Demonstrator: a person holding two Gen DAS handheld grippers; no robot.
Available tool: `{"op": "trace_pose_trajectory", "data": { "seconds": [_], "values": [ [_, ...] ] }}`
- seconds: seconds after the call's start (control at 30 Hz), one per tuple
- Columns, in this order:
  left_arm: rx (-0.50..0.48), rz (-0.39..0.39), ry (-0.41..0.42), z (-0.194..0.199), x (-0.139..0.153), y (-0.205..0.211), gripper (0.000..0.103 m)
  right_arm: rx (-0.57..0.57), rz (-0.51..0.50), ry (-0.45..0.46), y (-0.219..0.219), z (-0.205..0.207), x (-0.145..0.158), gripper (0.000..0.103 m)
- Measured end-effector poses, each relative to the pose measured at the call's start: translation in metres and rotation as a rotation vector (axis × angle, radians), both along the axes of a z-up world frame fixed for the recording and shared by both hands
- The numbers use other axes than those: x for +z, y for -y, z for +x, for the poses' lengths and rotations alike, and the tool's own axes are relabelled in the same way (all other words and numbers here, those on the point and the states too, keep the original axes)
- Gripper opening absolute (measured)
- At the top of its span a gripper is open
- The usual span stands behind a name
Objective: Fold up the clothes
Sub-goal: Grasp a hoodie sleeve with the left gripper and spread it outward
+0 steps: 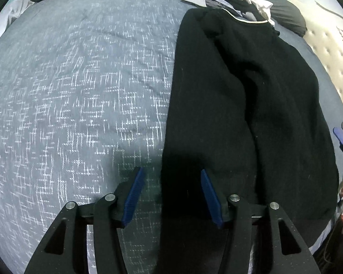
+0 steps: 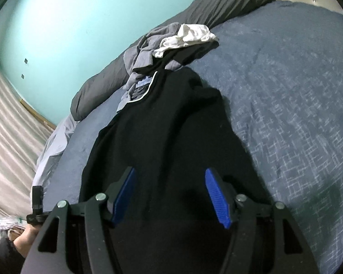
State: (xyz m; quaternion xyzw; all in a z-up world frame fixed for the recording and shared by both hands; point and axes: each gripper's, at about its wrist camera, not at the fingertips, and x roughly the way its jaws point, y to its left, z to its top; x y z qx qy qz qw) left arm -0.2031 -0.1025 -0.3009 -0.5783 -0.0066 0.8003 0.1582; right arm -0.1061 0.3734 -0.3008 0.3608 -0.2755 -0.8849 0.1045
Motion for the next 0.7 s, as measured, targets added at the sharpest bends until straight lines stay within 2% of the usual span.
{"op": "trace_pose_trajectory", "data": {
  "seconds": [0.07, 0.13, 0.17, 0.33, 0.5, 0.7],
  "values": [
    [-0.001, 0.013, 0.001, 0.0, 0.0, 0.0, 0.049, 0.003, -0.017, -0.005, -0.001, 0.0, -0.001, 0.064],
    [0.0, 0.012, 0.0, 0.001, 0.001, 0.002, 0.012, 0.001, -0.026, -0.004, -0.002, 0.0, -0.002, 0.064],
    [0.001, 0.012, 0.0, 0.001, 0.001, 0.003, 0.006, -0.001, -0.029, -0.003, -0.002, 0.0, -0.003, 0.064],
    [-0.028, -0.011, -0.032, 0.005, 0.016, 0.006, 0.003, -0.007, -0.041, -0.002, -0.003, 0.001, -0.003, 0.064],
    [0.002, -0.003, -0.077, 0.003, 0.046, 0.025, 0.003, -0.006, -0.037, -0.014, -0.002, 0.002, 0.0, 0.064],
    [0.107, -0.079, -0.146, -0.016, 0.079, 0.07, 0.003, -0.015, -0.039, -0.02, -0.003, 0.003, 0.002, 0.064]
  ]
}}
